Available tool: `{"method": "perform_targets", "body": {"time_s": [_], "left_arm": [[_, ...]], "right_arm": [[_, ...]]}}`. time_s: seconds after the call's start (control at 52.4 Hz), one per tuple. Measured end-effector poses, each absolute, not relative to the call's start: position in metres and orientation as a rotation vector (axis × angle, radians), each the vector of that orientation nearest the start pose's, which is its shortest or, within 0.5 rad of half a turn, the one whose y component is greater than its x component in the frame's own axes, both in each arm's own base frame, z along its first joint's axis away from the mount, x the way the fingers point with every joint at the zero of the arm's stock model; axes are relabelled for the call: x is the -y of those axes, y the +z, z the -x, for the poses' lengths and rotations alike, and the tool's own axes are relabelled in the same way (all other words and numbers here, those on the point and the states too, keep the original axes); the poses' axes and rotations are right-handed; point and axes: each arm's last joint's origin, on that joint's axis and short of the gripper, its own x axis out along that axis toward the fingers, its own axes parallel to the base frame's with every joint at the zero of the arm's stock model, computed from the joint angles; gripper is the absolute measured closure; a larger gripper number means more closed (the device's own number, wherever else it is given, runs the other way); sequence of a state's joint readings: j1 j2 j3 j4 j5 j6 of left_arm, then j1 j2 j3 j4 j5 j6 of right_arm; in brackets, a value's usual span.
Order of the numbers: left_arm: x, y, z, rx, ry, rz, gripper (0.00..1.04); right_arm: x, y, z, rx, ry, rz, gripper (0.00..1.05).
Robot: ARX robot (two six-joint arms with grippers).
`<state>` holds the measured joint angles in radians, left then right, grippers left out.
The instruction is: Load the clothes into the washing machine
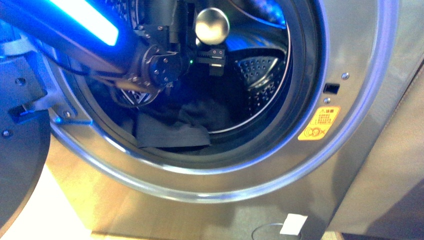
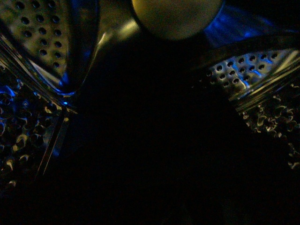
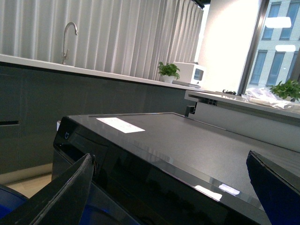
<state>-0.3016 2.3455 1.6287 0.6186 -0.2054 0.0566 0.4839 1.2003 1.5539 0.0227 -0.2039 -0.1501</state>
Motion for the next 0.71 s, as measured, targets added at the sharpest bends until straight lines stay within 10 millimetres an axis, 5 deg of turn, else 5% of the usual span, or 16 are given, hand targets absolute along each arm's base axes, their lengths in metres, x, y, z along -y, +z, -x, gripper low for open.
{"method": "perform_targets", "body": {"time_s": [0.477, 0.706], "left_arm": [[0.134, 0.174, -0.413, -0.073, -0.185, -0.106, 0.07], [0.133, 0.202, -0.344, -0.032, -0.27, -0.085, 0.07]], "right_arm": [[-0.109, 0.526, -0.195, 0.43, 0.649, 0.089, 0.07], [-0.109, 0.526, -0.195, 0.43, 0.65, 0.089, 0.07]]}}
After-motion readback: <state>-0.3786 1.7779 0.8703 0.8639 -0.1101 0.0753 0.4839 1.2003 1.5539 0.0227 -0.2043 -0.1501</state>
